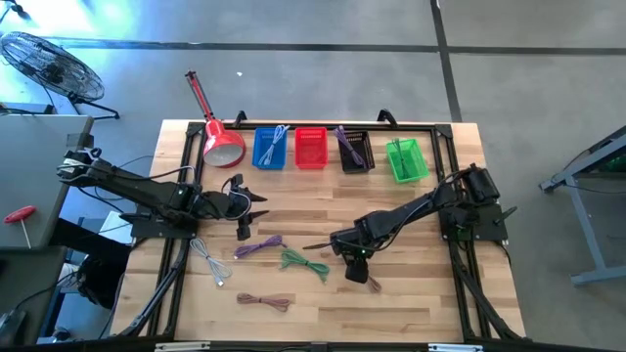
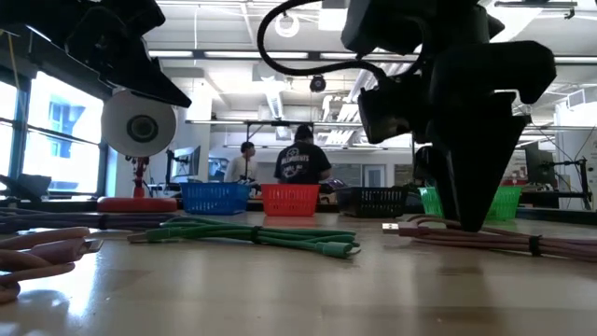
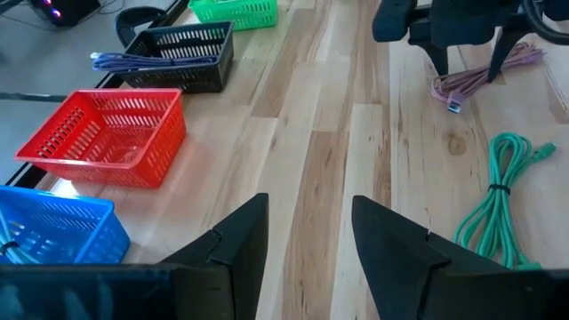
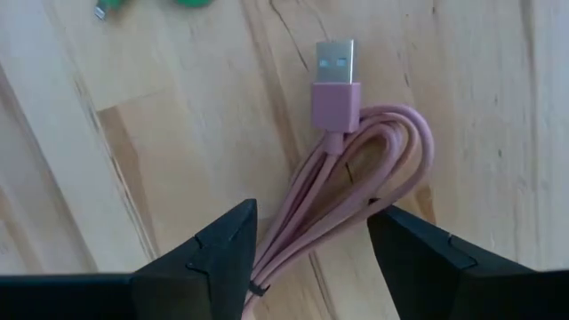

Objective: Pick & Place USB Port
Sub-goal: Put the right pink charger cable into the red bin

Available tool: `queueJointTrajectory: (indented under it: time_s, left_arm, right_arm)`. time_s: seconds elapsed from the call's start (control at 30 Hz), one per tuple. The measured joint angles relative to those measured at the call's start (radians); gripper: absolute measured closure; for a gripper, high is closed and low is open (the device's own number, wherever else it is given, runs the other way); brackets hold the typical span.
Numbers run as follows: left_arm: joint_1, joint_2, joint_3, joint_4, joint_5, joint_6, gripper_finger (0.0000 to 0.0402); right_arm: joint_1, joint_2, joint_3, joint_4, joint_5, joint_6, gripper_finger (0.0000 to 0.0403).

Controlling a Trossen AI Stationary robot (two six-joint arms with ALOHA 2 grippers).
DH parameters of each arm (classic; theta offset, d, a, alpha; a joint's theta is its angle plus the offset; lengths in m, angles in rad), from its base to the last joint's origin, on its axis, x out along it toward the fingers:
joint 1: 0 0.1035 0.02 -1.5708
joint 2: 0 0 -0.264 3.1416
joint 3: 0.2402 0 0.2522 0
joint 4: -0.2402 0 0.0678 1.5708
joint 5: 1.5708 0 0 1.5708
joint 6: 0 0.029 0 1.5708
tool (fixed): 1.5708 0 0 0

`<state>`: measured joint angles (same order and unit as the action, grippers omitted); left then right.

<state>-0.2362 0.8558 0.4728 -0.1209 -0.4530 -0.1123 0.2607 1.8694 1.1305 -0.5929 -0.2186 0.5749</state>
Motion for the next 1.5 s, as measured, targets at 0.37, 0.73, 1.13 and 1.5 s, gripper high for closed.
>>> queueJointTrajectory:
  time_s: [0.37, 0.73, 1.13, 1.5]
  left_arm:
    - [0.0, 0.0, 0.0, 0.0, 0.016, 0.0, 0.0243]
    - [0.0, 0.0, 0.0, 0.0, 0.016, 0.0, 0.0243]
    - [0.0, 0.0, 0.001, 0.021, 0.016, 0.0, 0.0243]
    - [0.0, 0.0, 0.001, 0.047, 0.014, -0.013, 0.0243]
  right_arm:
    - [-0.013, 0.004, 0.0, 0.037, 0.018, -0.104, 0.0277]
    - [-0.025, 0.004, 0.0, 0.053, 0.029, -0.17, 0.0391]
    - [-0.024, -0.021, 0.0, 0.04, 0.092, -0.192, 0.04]
    - [0.011, -0.179, 0.0, -0.074, 0.319, -0.167, 0.0401]
